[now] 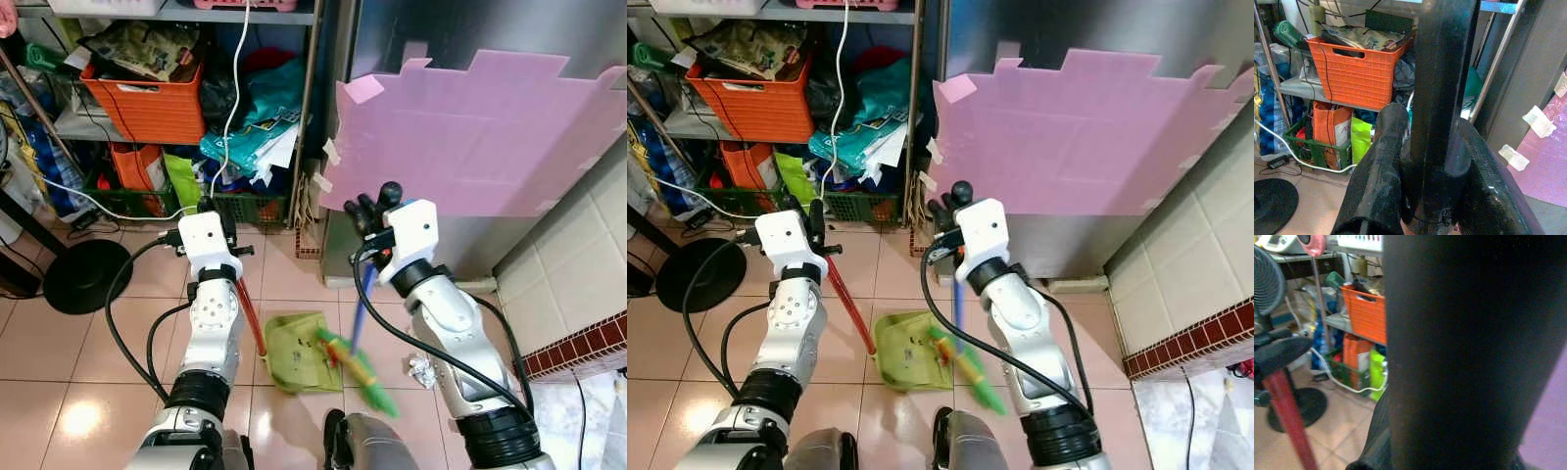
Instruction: Sweep floor
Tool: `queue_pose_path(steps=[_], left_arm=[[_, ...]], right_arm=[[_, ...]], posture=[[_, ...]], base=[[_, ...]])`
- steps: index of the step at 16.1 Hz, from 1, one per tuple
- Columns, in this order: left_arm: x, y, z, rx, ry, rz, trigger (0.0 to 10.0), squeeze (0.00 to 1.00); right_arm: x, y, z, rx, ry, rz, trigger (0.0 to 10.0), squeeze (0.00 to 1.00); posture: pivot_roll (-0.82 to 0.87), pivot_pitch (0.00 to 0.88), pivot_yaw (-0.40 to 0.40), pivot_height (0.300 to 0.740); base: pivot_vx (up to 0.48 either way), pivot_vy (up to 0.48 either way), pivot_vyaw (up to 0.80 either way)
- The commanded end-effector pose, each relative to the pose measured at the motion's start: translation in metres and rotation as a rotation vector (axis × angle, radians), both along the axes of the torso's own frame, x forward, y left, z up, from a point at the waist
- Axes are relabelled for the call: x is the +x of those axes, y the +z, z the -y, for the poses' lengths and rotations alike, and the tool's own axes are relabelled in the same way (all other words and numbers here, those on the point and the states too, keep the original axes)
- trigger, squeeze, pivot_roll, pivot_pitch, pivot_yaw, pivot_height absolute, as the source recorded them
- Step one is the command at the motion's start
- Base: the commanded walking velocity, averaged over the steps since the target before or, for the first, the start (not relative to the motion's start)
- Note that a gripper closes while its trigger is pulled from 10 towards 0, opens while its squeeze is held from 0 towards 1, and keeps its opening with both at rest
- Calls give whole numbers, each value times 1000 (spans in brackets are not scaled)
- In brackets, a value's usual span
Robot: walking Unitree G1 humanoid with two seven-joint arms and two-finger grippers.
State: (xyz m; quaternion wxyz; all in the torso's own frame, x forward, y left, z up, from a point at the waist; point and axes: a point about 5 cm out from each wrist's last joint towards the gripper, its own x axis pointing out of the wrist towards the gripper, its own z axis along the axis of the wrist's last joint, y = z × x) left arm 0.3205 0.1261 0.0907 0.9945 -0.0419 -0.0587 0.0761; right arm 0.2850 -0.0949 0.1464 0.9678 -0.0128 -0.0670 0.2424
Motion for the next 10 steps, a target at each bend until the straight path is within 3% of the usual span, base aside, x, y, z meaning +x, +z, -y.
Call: queue_pose_path(steps=[1, 3, 4, 7, 10], left_arm=[[4, 9, 5, -9, -16, 39, 10000, 0], [4, 10, 5, -9, -16, 45, 10000, 0], [4, 10, 5, -10, -16, 47, 10000, 0], [4, 10, 6, -8, -22, 43, 10000, 0], [4, 8, 8, -14, -24, 37, 10000, 0]], right_arm=[[0, 8, -2, 128, 28, -50, 10000, 0], [5, 29, -4, 340, 190, -162, 10000, 0], [8, 44, 0, 341, 241, -122, 10000, 0], [21, 63, 12, 306, 200, -32, 10000, 0], [34, 78, 27, 292, 63, 64, 10000, 0]], posture=[[-81, 125, -35, 740], [-81, 125, -35, 740], [-84, 124, -35, 740], [-84, 124, -35, 740], [-85, 131, -33, 740]], base=[[0, 0, 0], [0, 0, 0], [0, 0, 0], [0, 0, 0], [0, 0, 0]])
